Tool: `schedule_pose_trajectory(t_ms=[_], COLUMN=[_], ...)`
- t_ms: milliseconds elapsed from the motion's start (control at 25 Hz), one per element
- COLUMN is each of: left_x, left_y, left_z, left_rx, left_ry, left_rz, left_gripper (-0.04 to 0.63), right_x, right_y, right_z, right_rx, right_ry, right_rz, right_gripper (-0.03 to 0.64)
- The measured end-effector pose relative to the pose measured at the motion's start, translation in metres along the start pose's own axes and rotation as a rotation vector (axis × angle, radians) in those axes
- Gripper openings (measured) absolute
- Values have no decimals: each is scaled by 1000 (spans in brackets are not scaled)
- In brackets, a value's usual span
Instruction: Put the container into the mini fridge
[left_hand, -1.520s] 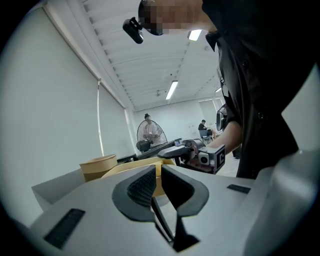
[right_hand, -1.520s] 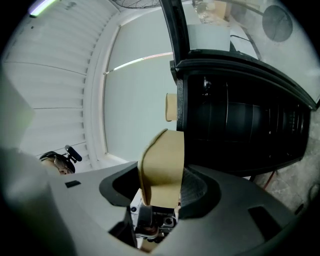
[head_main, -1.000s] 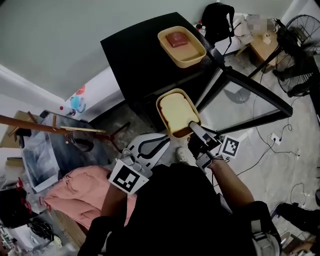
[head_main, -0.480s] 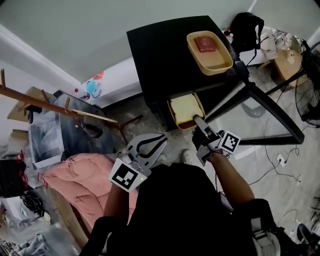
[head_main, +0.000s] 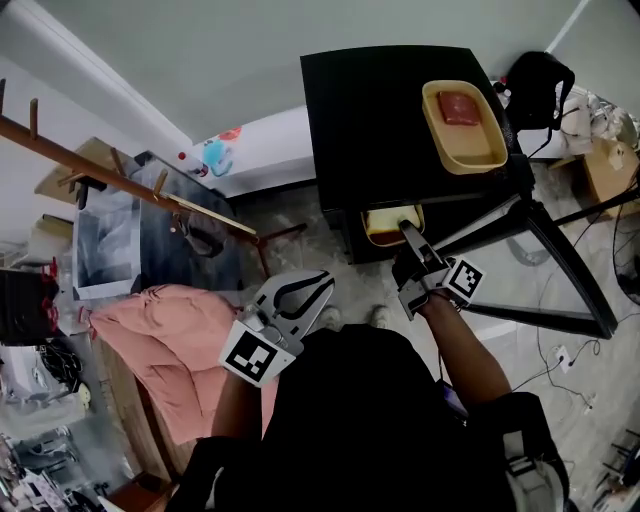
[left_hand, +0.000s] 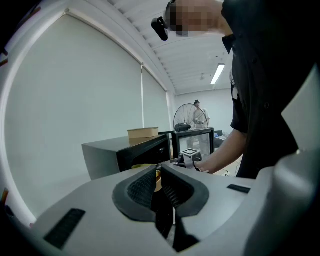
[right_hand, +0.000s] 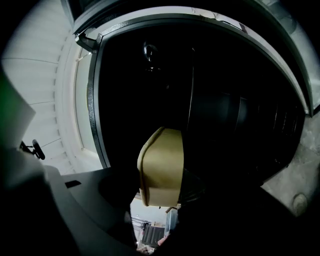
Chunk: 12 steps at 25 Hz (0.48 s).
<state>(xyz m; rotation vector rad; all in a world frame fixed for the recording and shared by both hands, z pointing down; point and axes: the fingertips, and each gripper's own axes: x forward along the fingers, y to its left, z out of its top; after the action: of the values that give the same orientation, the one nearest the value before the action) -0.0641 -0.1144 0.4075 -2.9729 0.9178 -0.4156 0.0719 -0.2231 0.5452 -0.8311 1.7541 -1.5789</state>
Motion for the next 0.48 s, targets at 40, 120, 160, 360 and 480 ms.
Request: schedule_pose_trajectory(t_ms=[40,120,160,360,480], left_x=[-1,-2,-2,-1,0], left_y=[1,4,6,7,8], left_z=[0,-2,-3,-7,-7], left_rx=[-5,-8,-12,-28,-26], left_ry=[1,6,8,13,14], left_rz=[12,29,36,55,56], left_gripper=[43,43,43,43,43], right_x=[3,9,12,20,26], right_y=[-1,-2,-2,-5,-6], right_z=[1,2,2,2,4], right_rx=[1,3,2,-4,-1], right_ry=[3,10,14,23,15], right_rz=[-2,-4,-5,-20,-24], right_gripper=[224,224,224,224,224])
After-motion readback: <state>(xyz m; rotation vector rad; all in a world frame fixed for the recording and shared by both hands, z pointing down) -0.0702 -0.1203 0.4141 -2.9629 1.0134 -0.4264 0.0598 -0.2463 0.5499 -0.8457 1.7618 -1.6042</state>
